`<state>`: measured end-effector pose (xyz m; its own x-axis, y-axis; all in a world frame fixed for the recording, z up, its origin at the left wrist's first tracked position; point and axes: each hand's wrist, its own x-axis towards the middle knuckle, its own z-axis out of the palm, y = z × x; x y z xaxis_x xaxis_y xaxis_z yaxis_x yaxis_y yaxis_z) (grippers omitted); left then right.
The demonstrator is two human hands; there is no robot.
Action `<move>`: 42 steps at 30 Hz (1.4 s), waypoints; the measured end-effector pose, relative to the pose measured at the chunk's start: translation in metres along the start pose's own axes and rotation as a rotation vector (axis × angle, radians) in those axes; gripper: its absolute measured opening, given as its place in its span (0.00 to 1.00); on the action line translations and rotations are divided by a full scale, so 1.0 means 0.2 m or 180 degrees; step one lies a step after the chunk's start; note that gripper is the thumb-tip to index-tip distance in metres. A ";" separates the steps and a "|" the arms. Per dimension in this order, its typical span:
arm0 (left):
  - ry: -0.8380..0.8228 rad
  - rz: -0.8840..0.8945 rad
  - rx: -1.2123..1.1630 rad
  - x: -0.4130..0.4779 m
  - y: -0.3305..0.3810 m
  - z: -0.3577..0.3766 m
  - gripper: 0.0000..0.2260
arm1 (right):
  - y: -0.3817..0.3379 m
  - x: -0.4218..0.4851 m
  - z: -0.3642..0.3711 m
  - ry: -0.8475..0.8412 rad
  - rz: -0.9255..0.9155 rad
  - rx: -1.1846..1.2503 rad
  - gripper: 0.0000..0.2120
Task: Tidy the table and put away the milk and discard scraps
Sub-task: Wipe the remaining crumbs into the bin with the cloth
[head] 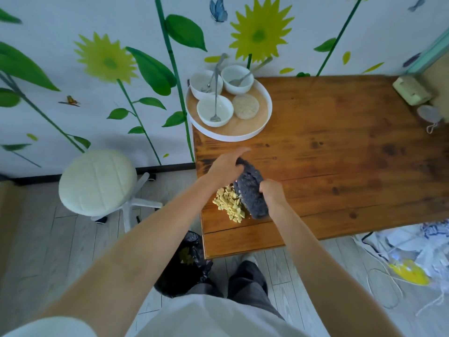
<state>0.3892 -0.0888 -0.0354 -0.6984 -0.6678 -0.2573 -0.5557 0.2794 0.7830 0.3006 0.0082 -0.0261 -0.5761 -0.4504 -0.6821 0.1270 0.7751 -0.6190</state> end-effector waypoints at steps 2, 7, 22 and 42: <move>0.0333 -0.0176 -0.0754 -0.04 0.03 -0.01 0.23 | -0.05 -0.01 -0.05 0.0064 -0.0157 0.0030 0.05; 0.1090 -0.0300 -0.2132 -0.16 0.10 0.02 0.22 | -0.20 -0.06 -0.16 0.0115 -0.0532 0.0412 0.10; 0.1186 -0.0225 -0.2891 -0.22 0.15 0.29 0.21 | -0.10 -0.20 0.03 -0.0658 -0.0428 0.1856 0.14; 0.1135 -0.0167 -0.2311 -0.27 0.09 0.32 0.28 | -0.11 -0.17 -0.05 -0.0851 -0.0235 0.2723 0.15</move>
<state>0.3877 -0.0032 -0.0434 -0.4256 -0.8816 -0.2039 -0.0667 -0.1942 0.9787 0.3097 0.0114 0.0136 -0.4131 -0.6569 -0.6308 0.7166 0.1931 -0.6703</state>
